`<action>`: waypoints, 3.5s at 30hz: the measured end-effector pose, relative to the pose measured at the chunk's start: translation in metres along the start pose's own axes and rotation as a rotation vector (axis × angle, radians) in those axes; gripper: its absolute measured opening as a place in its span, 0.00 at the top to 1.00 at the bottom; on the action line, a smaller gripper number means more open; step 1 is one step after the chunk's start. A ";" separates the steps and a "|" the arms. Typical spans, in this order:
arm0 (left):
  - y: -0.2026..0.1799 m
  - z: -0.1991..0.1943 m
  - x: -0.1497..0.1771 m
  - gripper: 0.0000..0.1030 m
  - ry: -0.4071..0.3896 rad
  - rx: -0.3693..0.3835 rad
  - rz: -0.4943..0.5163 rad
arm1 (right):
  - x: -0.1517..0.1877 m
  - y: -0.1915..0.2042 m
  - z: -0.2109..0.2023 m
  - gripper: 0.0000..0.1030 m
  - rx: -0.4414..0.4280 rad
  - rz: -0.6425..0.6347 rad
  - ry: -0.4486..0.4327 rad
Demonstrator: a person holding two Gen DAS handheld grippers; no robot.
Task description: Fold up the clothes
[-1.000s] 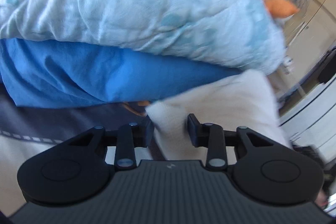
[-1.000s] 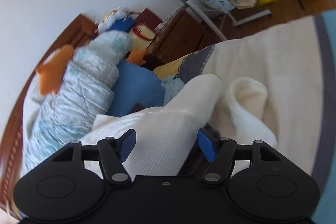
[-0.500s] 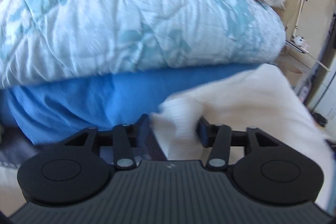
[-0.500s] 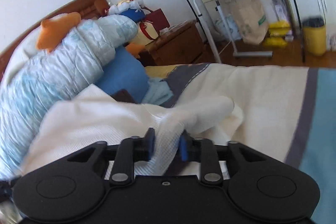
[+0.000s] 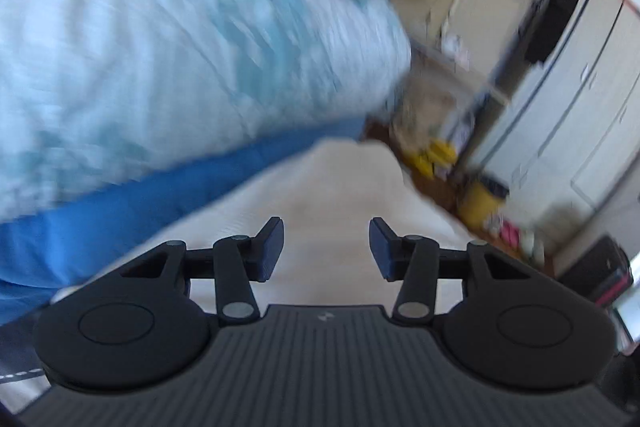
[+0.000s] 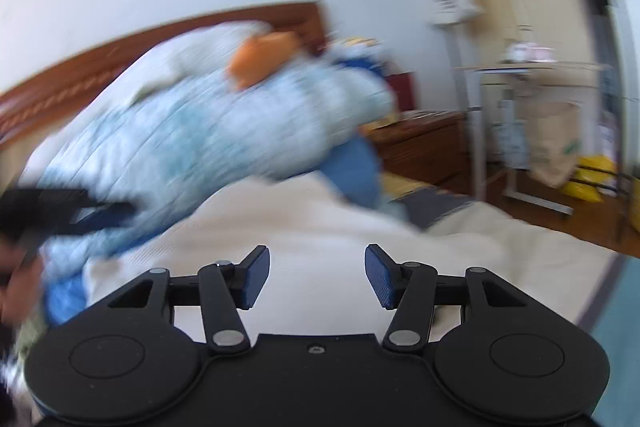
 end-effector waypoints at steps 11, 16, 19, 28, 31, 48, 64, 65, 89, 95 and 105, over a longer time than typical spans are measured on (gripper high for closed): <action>-0.039 0.105 0.003 0.54 0.020 -0.295 0.434 | 0.049 0.014 0.031 0.42 0.032 -0.020 0.148; -0.052 0.079 -0.006 0.54 -0.053 -0.330 0.362 | 0.050 0.011 0.011 0.39 0.069 0.063 0.139; -0.074 0.037 -0.004 0.36 -0.163 -0.339 0.374 | 0.041 0.006 -0.025 0.35 0.110 0.148 0.134; -0.134 -0.112 0.058 0.12 -0.197 -0.200 0.258 | 0.004 0.004 -0.127 0.25 0.271 0.183 0.048; -0.153 -0.140 0.081 0.11 -0.196 -0.176 0.286 | -0.009 0.003 -0.156 0.16 0.300 0.201 0.006; -0.237 -0.239 0.188 0.04 -0.031 -0.111 0.319 | -0.011 0.021 -0.273 0.06 0.438 0.177 0.046; -0.256 -0.250 0.245 0.00 -0.058 -0.107 0.419 | 0.008 0.017 -0.315 0.05 0.527 0.218 0.086; -0.255 -0.247 0.250 0.00 -0.061 -0.114 0.433 | 0.010 0.016 -0.314 0.05 0.538 0.216 0.092; -0.245 -0.234 0.276 0.00 -0.044 -0.170 0.518 | 0.038 0.025 -0.296 0.04 0.618 0.166 0.184; -0.244 -0.234 0.276 0.00 -0.048 -0.178 0.519 | 0.040 0.022 -0.298 0.04 0.631 0.179 0.188; -0.243 -0.233 0.276 0.00 -0.049 -0.197 0.513 | 0.043 0.028 -0.295 0.04 0.600 0.223 0.206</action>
Point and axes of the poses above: each gripper's, at about its wrist camera, not at the fingertips, and z roughly the way its jaws point, y to its left, x to its underside, the point moved 1 cm from there along z, roughly the way its jaws point, and after that the axes turned 15 degrees about -y, right-handed, at the moved point
